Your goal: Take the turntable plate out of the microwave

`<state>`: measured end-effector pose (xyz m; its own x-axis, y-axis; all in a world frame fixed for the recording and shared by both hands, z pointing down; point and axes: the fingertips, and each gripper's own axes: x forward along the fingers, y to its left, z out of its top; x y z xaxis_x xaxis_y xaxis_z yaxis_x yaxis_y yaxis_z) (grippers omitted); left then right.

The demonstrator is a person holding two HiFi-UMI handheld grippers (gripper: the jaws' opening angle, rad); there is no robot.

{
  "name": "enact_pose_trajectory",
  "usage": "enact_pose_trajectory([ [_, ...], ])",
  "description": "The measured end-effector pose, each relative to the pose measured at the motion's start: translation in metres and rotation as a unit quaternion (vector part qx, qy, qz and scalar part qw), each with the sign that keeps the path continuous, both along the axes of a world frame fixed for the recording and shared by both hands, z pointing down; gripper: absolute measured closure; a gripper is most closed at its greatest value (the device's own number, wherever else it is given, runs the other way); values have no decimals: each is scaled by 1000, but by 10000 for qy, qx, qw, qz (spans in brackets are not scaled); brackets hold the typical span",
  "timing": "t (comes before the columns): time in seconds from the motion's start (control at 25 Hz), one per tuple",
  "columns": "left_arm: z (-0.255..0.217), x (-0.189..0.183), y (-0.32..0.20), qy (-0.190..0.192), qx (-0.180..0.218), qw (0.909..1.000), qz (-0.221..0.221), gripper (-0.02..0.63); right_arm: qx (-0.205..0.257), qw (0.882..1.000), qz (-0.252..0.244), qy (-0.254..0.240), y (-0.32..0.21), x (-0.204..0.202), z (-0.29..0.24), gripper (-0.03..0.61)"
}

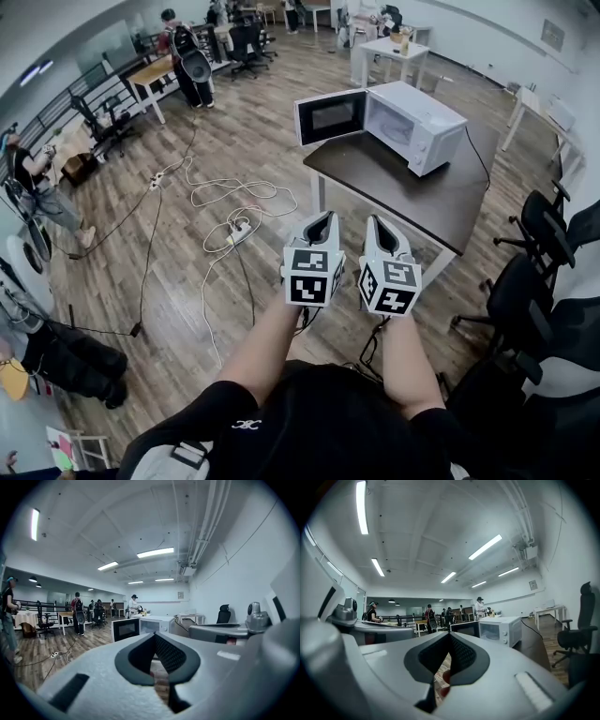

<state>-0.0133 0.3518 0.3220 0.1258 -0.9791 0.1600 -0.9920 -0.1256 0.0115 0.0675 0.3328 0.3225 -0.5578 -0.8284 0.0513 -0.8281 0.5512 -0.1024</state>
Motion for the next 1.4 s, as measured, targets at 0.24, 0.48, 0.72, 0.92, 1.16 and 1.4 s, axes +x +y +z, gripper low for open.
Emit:
enact_pose_trajectory([
  [0.24,4,16,-10,-1,-50,10000,55,604,-54,10000,27,18,-8,13,5,574],
  [0.48,8,23,-25,53,-85,9999,117,604,-104,9999,53,66,-21,19,10,574],
  [0.72,13,27,-53,57,-87,9997,236,604,-109,9998,139,127,-46,21,13,574],
  [0.92,14,26,-87,36,-16,9994,344,604,-80,9995,245,157,-77,21,15,574],
  [1.16,20,20,-133,87,-14,9989,459,604,-58,9990,380,209,-122,17,19,574],
  [1.4,23,9,-186,114,-71,9983,572,604,-71,9983,524,249,-172,9,21,574],
])
